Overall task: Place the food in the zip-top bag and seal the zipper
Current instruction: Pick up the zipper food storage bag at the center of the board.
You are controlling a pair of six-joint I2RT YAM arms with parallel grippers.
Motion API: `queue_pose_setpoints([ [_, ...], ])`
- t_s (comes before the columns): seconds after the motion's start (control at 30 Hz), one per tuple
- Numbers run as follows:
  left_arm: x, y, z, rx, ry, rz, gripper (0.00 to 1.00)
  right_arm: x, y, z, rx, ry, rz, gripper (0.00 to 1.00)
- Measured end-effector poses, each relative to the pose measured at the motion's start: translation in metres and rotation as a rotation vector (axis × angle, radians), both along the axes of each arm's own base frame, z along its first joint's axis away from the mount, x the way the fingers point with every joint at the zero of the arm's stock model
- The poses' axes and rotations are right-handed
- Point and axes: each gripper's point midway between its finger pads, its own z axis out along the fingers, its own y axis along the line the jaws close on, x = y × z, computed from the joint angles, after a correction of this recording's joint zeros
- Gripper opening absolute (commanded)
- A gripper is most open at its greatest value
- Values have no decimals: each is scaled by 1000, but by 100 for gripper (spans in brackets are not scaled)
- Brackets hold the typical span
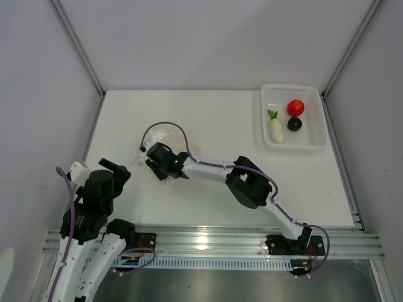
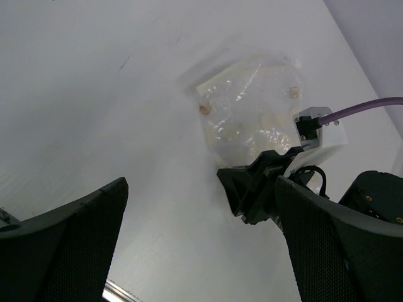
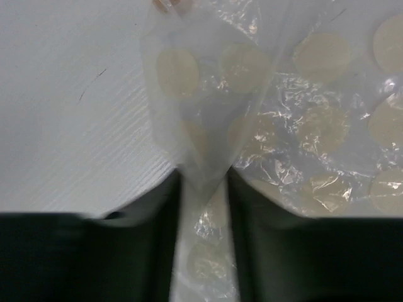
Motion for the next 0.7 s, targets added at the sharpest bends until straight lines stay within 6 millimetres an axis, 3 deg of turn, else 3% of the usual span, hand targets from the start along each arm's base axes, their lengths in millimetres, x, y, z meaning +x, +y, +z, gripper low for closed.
queue_pose_setpoints([
  [0.07,1,0,-2,4,13,-1,99,1,-1,-2,12,8,9,0],
  [0.2,4,-4,-2,13,24,-30,100,-4,-27,-5,59,58,15,0],
  [0.33,14,-16,2,17,-14,-112,100,-29,-92,0,81,126,27,0],
  [0.43,19,-28,0,13,-40,-186,96,-46,-129,25,140,135,44,0],
  [0.57,28,-55,-1,-15,-86,-338,92,-71,-163,80,306,100,104,0],
  [0.7,36,-87,-1,-88,-125,-486,91,-71,-206,123,479,48,109,0],
])
